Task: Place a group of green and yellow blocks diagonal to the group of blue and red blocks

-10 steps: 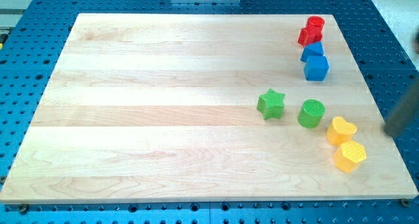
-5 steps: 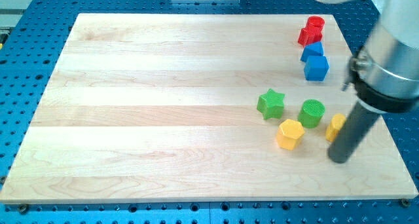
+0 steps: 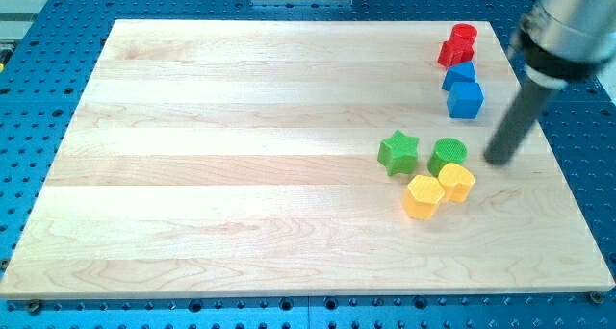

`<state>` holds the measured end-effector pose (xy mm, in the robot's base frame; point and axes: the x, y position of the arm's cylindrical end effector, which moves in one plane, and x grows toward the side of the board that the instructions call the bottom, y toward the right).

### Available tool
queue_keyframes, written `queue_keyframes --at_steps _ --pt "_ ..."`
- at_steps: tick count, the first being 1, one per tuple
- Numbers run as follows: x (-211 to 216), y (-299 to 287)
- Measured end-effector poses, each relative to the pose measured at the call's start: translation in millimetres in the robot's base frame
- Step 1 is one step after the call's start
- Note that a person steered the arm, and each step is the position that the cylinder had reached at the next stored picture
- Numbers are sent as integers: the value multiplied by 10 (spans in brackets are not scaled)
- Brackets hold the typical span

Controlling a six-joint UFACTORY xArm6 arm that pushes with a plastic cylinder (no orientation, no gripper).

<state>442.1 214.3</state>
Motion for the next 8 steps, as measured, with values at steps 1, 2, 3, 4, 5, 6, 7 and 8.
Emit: queue_keyframes --at_steps 1,2,3,4,5,6,7,8 --pt "-186 -729" --pt "-24 -1329" --pt "266 -1194" --pt "201 -1003" --pt "-274 -1144" --pt "-450 -401" --pt "-450 2" --pt "-675 234"
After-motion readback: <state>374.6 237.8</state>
